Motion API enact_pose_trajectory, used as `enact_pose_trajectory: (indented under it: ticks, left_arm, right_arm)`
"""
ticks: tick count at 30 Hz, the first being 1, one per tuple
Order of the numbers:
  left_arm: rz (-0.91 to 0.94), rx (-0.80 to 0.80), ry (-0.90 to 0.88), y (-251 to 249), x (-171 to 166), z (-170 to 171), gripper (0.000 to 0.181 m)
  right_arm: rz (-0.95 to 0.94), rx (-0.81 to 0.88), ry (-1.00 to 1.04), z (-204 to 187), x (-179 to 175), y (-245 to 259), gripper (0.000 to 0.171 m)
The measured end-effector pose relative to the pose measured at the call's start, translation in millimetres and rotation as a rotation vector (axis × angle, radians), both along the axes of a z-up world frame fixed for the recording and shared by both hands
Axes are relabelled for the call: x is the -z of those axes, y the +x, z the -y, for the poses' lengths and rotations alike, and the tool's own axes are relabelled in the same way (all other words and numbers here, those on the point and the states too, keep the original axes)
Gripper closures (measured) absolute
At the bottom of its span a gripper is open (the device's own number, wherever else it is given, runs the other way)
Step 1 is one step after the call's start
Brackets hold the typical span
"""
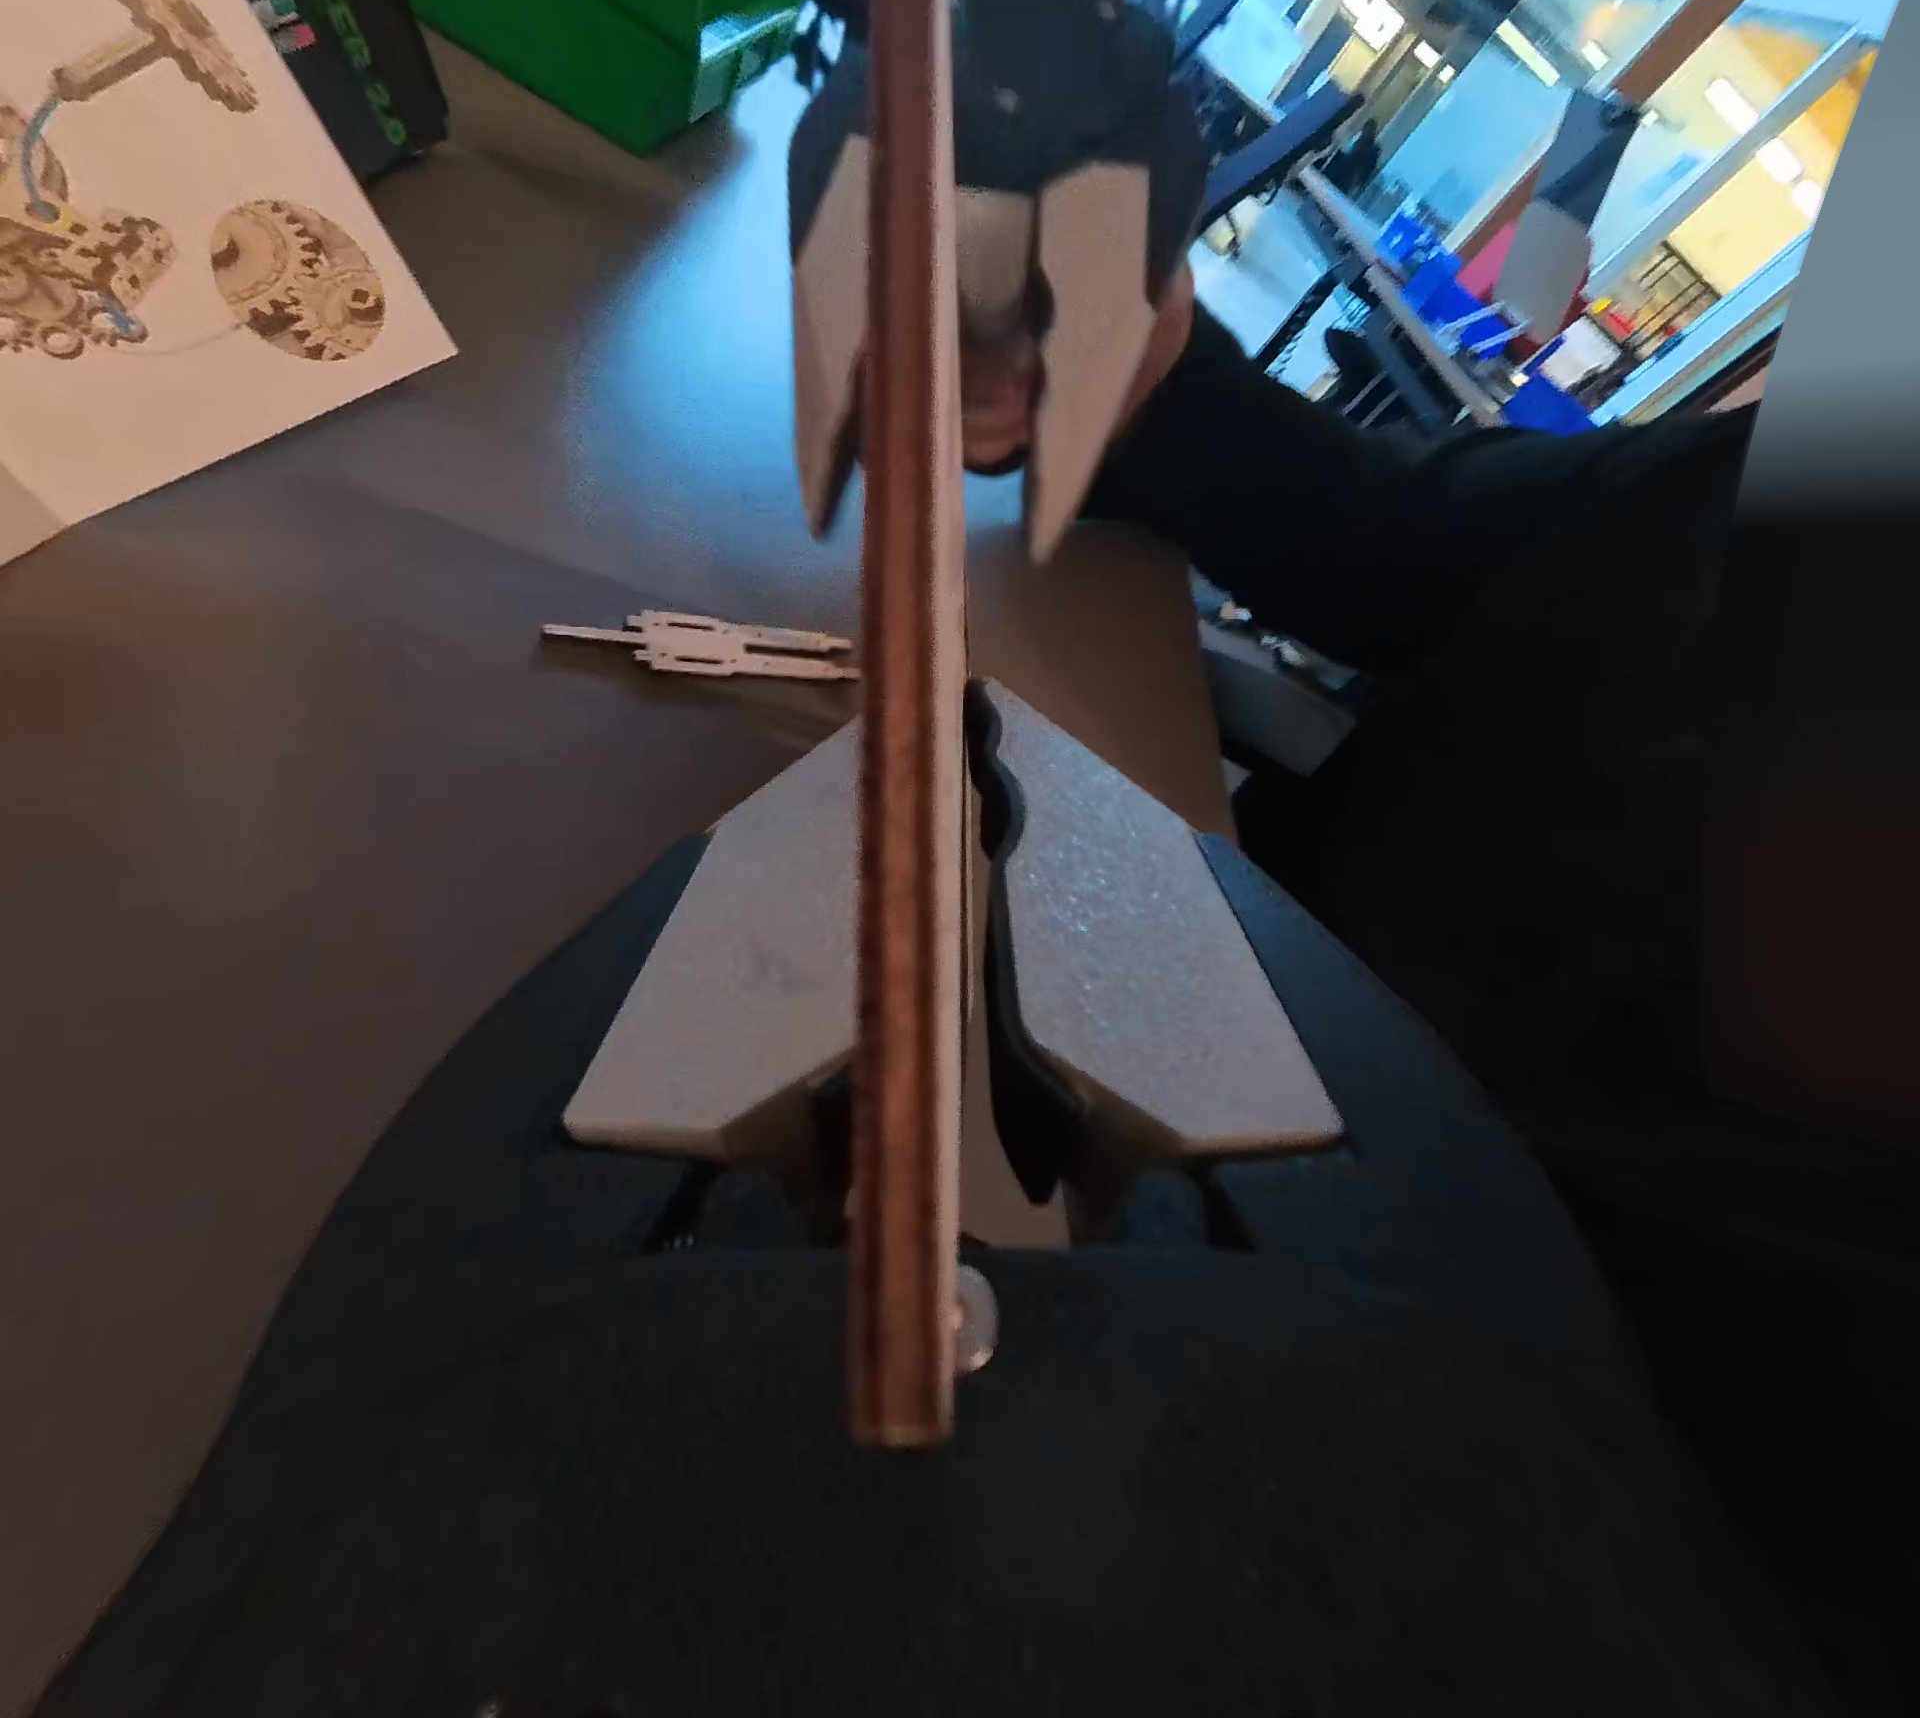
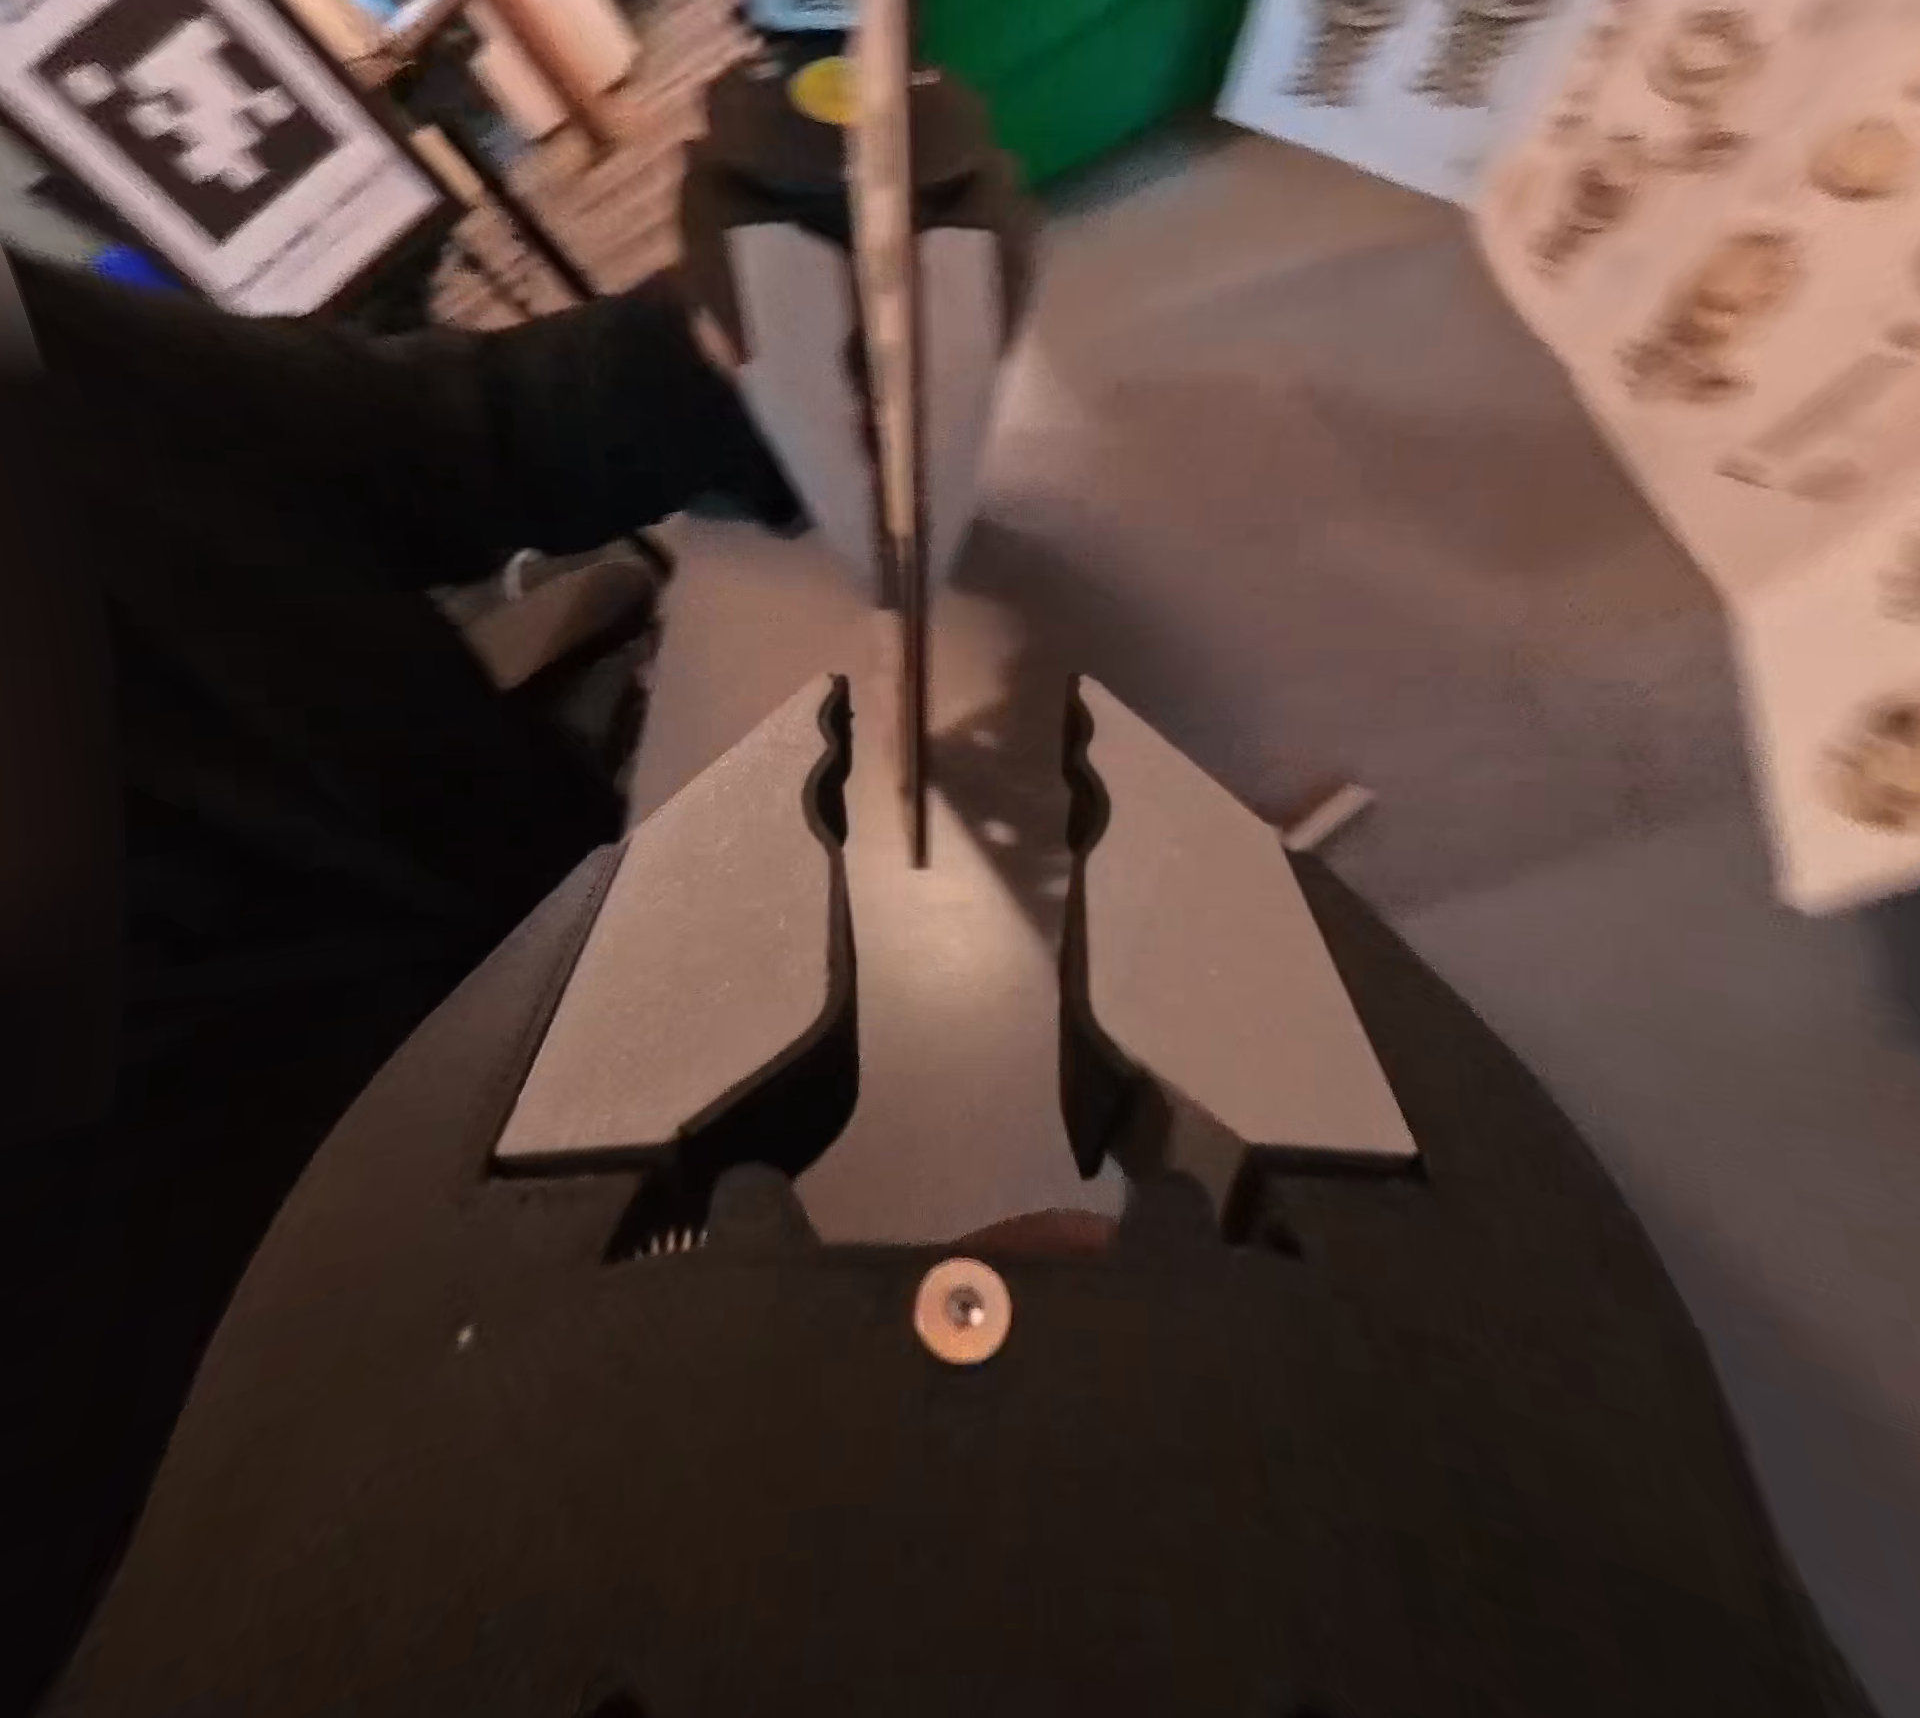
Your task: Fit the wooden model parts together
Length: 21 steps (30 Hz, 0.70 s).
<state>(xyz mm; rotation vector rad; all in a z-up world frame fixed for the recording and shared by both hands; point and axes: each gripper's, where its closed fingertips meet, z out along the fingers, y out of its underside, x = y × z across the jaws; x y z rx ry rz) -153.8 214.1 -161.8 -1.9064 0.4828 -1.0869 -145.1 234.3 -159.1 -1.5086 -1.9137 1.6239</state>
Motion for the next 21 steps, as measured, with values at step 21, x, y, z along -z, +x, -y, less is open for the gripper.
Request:
enact_pose_trajectory:
  ticks: [21]
  left_arm:
    - [-0.056,-0.011,0.039,2.2,2.6,-1.2,0.181]
  right_arm:
    - [-0.117,0.001,-0.159,9.0,-12.0,-11.6,0.171]
